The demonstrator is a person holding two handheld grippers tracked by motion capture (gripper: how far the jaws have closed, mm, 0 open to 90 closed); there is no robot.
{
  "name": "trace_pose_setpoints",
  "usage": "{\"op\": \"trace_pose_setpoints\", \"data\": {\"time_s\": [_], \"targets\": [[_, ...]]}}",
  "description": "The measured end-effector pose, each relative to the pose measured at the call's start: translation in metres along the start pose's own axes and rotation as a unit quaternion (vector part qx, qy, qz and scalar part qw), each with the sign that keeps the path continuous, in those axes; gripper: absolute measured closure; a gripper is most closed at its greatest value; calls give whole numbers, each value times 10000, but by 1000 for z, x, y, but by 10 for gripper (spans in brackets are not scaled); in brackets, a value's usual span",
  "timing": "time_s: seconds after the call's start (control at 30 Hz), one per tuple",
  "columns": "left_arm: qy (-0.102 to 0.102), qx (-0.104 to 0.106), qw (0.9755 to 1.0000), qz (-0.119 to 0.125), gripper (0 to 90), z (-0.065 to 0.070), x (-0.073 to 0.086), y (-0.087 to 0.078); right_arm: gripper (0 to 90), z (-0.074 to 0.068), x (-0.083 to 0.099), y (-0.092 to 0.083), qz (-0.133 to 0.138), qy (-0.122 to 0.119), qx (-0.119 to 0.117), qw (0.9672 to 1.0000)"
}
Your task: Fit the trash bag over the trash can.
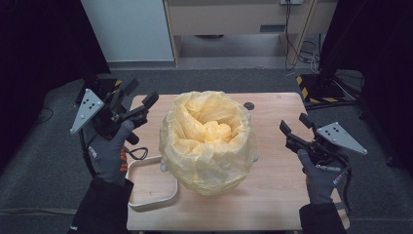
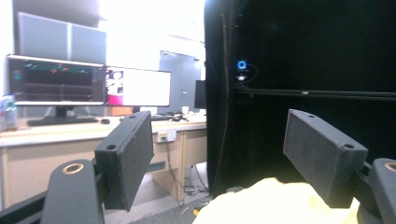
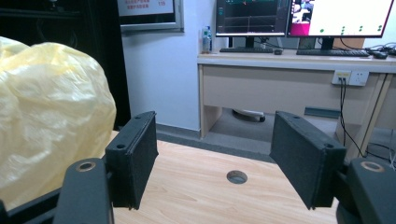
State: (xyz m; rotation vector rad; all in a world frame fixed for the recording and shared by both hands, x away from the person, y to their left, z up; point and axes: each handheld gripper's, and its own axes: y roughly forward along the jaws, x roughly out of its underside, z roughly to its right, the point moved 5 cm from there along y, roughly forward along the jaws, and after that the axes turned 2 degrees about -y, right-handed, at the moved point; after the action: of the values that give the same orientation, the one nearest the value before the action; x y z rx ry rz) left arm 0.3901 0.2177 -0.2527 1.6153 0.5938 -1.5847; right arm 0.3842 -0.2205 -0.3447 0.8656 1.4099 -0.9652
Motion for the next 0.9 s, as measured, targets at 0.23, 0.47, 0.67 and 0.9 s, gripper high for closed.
{"op": "trace_pose_setpoints", "data": {"time_s": [0.23, 0.47, 0.67, 0.9], "targets": [[8, -455, 9984, -335, 234, -33, 25, -30, 303, 11, 11, -3, -132, 30, 96, 9999], [-103, -943, 9922, -812, 234, -61, 61, -65, 303, 26, 30, -5, -343, 98, 230, 9991], [-286, -1218, 9842, -1249, 236, -77, 101, -91, 303, 39, 54, -10, -571, 283, 306, 9975], [-293, -1412, 9710, -1906, 234, -86, 147, -111, 285, 46, 87, -13, -884, 292, 403, 9948]]}}
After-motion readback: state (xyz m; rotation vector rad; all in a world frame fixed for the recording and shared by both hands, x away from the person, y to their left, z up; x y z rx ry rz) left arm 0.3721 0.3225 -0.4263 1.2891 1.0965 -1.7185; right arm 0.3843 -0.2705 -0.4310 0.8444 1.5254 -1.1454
